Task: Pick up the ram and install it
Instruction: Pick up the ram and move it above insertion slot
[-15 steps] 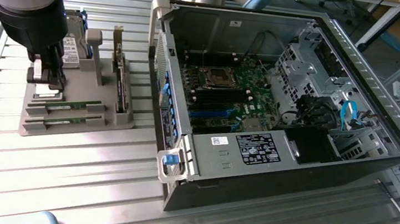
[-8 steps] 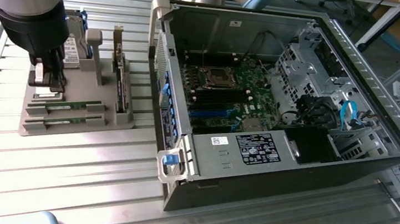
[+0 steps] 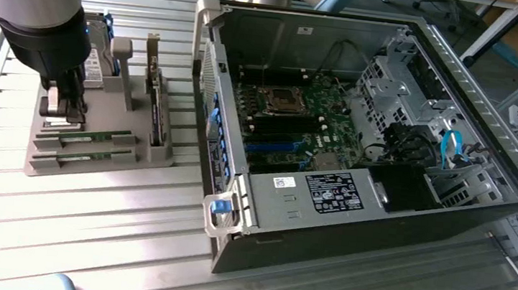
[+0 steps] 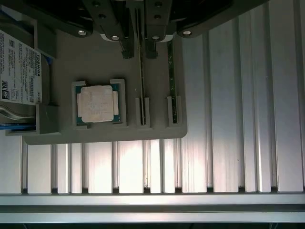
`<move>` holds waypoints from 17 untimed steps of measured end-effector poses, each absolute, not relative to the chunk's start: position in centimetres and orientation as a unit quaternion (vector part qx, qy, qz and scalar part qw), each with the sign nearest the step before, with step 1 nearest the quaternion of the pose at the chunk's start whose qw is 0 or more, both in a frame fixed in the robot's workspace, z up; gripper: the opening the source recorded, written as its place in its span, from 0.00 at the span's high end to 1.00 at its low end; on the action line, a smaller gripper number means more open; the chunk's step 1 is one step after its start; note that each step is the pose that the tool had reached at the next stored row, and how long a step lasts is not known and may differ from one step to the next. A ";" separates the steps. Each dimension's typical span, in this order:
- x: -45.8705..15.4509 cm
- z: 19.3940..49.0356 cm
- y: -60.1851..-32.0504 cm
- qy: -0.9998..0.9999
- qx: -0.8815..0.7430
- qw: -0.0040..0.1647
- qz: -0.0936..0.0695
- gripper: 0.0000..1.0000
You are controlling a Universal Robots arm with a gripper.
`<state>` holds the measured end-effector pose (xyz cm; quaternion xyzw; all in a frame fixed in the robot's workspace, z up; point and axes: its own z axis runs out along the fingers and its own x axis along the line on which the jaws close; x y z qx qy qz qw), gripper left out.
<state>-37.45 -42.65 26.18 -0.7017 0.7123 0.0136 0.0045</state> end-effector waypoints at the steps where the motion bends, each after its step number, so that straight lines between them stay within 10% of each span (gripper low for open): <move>1: -37.4 26.2 -42.7 0.712 -0.702 0.004 0.014 0.76; 17: -37.4 26.1 -43.7 0.712 -0.702 0.004 0.014 0.76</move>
